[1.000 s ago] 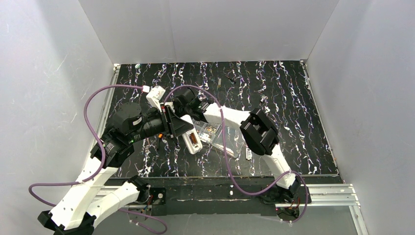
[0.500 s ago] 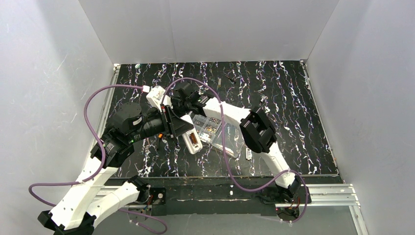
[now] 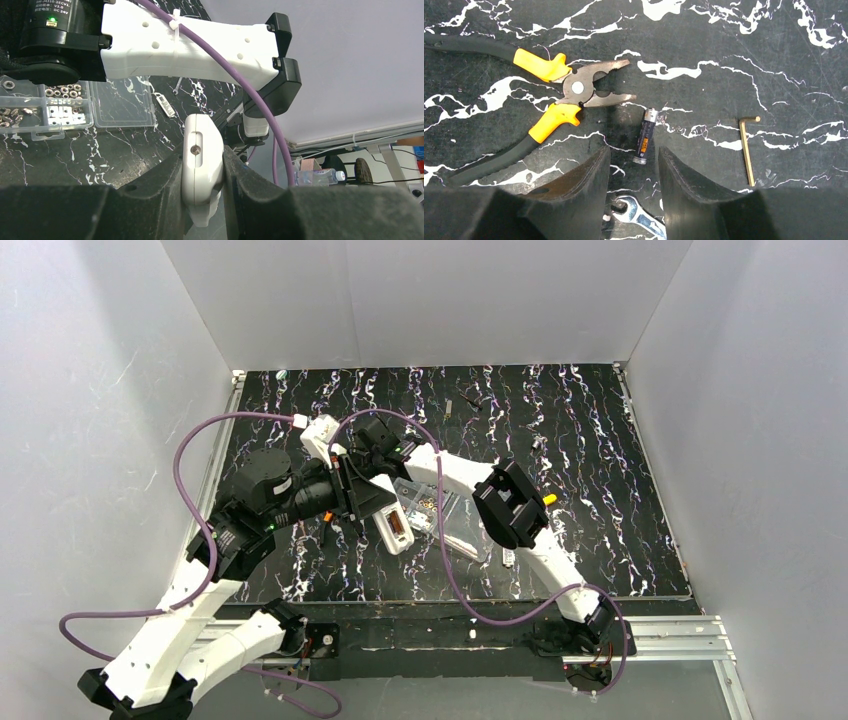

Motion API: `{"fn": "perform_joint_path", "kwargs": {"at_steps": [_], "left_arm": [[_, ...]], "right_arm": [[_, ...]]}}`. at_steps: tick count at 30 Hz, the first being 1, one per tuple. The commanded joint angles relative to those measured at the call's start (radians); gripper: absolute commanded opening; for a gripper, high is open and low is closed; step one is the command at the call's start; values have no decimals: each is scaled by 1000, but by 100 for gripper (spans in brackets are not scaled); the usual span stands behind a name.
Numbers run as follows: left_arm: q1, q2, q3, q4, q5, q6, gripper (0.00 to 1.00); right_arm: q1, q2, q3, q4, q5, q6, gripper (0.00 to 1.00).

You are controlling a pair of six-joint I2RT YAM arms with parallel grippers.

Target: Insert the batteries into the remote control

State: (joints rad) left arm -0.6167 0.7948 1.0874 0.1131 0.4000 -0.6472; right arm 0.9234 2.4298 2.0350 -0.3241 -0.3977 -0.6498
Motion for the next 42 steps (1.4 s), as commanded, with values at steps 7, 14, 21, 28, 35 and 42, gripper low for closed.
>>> {"fn": "perform_joint_path", "kwargs": {"at_steps": [7, 14, 21, 28, 35, 42], "left_arm": [[5, -12, 29, 28, 20, 3, 0], [6, -14, 32, 20, 18, 10, 0], [6, -15, 26, 24, 18, 9, 1], [5, -21, 23, 16, 12, 17, 1], [5, -25, 17, 14, 8, 19, 1], [5, -26, 15, 10, 7, 22, 1]], "right_arm": [[19, 11, 69, -41, 68, -26, 47], [35, 12, 59, -46, 129, -89, 46], [38, 20, 64, -41, 138, -93, 46], [42, 26, 60, -55, 156, -137, 42], [50, 34, 43, -55, 185, -188, 37], [55, 37, 42, -57, 178, -218, 36]]}}
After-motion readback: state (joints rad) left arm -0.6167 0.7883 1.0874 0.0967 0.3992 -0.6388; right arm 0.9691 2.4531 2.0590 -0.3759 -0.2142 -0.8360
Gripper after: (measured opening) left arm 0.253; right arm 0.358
